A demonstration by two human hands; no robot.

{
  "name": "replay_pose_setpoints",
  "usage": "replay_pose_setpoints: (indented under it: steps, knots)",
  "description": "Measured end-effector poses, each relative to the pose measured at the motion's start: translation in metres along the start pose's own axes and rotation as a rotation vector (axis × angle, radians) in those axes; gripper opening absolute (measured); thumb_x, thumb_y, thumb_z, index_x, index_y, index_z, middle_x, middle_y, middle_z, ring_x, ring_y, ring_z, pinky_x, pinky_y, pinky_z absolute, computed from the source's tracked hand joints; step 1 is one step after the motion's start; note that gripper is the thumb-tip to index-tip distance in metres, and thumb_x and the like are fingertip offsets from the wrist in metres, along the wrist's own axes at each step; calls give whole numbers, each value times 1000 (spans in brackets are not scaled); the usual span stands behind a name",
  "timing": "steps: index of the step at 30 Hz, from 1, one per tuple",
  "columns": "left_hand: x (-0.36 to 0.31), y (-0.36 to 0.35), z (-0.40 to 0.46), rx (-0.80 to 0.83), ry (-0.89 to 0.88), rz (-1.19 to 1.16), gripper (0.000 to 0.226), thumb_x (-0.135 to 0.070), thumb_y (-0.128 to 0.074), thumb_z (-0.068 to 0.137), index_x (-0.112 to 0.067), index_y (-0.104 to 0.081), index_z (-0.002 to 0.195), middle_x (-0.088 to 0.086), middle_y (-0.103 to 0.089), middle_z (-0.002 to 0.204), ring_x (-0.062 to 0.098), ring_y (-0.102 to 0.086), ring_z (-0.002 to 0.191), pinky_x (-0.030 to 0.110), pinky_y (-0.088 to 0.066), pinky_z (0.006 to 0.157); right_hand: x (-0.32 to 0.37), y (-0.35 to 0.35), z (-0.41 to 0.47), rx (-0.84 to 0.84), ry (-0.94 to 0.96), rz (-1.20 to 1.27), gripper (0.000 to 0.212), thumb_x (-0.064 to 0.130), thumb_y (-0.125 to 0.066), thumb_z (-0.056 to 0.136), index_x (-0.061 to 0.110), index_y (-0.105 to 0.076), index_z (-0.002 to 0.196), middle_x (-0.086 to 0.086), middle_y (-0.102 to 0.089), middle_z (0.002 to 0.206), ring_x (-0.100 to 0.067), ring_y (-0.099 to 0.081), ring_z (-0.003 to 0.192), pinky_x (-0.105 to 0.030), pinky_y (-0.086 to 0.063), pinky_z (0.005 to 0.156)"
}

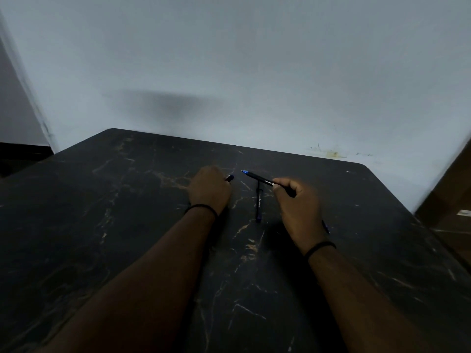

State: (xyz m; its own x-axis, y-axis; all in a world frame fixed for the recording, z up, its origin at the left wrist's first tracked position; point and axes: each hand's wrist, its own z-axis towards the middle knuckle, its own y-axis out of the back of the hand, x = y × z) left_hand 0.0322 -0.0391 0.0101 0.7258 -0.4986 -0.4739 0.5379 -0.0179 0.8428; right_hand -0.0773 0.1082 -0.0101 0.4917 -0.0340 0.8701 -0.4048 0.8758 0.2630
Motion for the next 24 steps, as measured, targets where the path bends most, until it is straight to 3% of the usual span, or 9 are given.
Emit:
replay_pose_setpoints:
  steps: [3, 5, 7, 9, 11, 14, 18, 21, 24]
  knots:
    - [4, -3, 2, -81, 10, -243, 16, -21, -60, 95, -12, -68, 106, 7, -67, 99, 17, -57, 80, 31, -47, 72, 0, 1, 0, 9, 10, -18, 14, 21, -66, 91, 26, -77, 100, 10, -74, 93, -2, -64, 81, -30, -53, 82]
    - [3, -3, 4, -135, 111, -649, 12, -14, -62, 94, -12, -62, 105, 8, -67, 105, 16, -59, 78, 32, -53, 70, 0, 1, -1, 18, 13, -19, 14, 21, -66, 91, 25, -77, 100, 8, -74, 91, 1, -58, 73, -26, -48, 76]
    - [2, 1, 4, -116, 223, -1068, 16, -7, -58, 96, -13, -54, 110, 11, -70, 105, 10, -59, 62, 23, -50, 50, 3, 1, -2, 29, 18, -23, 15, 20, -66, 92, 22, -77, 103, 8, -74, 96, 0, -63, 83, -24, -50, 82]
    - [3, 3, 4, -51, 236, -1273, 31, -4, -51, 99, -22, -49, 124, 10, -73, 98, 8, -55, 47, 19, -38, 37, 6, 1, -4, 51, 29, -28, 16, 18, -66, 92, 20, -77, 104, 11, -73, 97, 2, -64, 89, -19, -49, 85]
    - [4, 5, 3, 22, 216, -1358, 41, -2, -47, 101, -29, -47, 132, 10, -74, 96, 10, -57, 46, 20, -36, 38, 8, 1, -5, 76, 54, -32, 16, 18, -66, 92, 20, -77, 103, 12, -73, 95, 4, -64, 87, -14, -47, 80]
    - [5, 5, 2, 81, 210, -1400, 37, -2, -45, 101, -23, -55, 130, 12, -74, 98, 12, -59, 49, 22, -36, 42, 9, 2, -6, 101, 70, -33, 16, 19, -65, 93, 22, -77, 103, 15, -72, 97, 7, -64, 92, -3, -44, 77]
    - [6, 6, 4, 110, 228, -1431, 27, -3, -51, 98, -16, -52, 122, 15, -75, 98, 17, -57, 47, 22, -36, 40, 10, 0, -7, 113, 70, -28, 16, 20, -66, 93, 25, -76, 104, 16, -71, 98, 6, -63, 94, -9, -45, 80]
    - [6, 5, 5, 120, 225, -1425, 19, -3, -53, 96, -14, -50, 112, 17, -75, 100, 19, -55, 44, 22, -35, 38, 9, 0, -7, 112, 67, -22, 17, 21, -65, 94, 25, -76, 106, 18, -70, 99, 10, -62, 94, -3, -42, 77]
    - [6, 6, 4, 133, 202, -1417, 16, -4, -53, 96, -13, -49, 109, 16, -75, 98, 19, -54, 42, 22, -35, 37, 9, 0, -7, 81, 61, -12, 17, 22, -65, 93, 26, -75, 106, 17, -71, 99, 9, -62, 93, -5, -42, 76]
